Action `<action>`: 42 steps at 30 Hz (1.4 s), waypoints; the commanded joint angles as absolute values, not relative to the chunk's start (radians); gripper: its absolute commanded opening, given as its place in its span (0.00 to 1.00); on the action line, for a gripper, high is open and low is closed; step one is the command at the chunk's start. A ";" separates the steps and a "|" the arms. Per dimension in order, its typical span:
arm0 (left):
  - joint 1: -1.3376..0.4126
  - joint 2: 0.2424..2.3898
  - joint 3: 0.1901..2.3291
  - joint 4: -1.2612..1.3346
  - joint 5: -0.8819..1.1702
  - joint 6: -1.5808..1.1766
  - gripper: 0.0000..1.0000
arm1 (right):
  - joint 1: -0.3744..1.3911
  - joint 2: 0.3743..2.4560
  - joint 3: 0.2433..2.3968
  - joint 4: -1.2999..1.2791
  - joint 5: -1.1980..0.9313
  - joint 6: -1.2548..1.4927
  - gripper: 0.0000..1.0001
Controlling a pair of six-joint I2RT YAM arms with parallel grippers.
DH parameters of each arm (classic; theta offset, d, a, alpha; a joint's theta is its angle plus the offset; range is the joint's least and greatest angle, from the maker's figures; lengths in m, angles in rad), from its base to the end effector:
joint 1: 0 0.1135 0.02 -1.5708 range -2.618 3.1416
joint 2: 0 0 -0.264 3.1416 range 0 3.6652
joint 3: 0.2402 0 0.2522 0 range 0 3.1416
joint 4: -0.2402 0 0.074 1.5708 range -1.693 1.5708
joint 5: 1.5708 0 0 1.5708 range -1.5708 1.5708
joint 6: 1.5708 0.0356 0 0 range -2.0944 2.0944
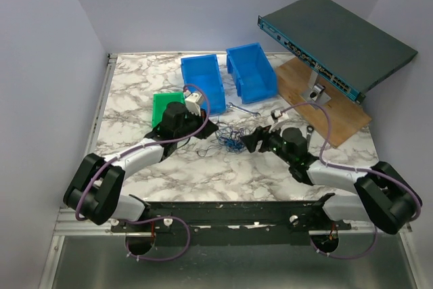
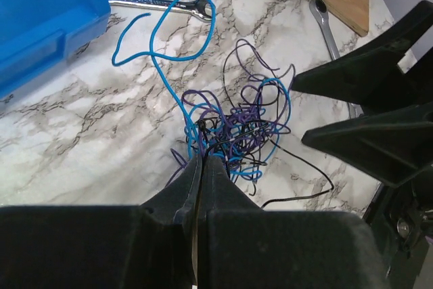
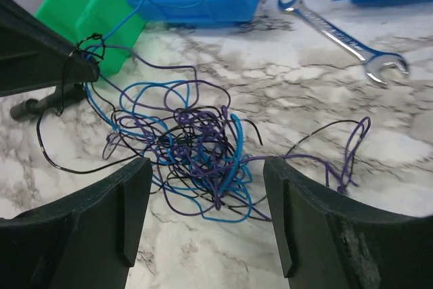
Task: Untangle the cables
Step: Untie the cable.
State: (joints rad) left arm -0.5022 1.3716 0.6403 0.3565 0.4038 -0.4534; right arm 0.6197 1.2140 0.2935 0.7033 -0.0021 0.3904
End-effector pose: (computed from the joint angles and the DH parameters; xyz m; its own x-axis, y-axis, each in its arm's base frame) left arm 0.2470 -0.1516 0.2143 -0.6227 -0.1175 -0.7736 0.5455 0.6436 -0.5369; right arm 0.1879 0.1341 0.1786 -0.3839 0.1936 -0.9029 -0.4719 0.7993 0.3720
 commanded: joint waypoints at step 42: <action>-0.451 1.067 0.598 -0.252 -0.766 -0.836 0.00 | 0.620 0.924 0.280 -0.149 1.255 1.398 0.01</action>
State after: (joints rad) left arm -0.4618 1.0248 0.5186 -0.0296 -0.5201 -0.7300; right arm 0.6292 0.9207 0.2512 0.0963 1.0374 1.1702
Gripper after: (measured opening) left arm 0.011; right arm 0.044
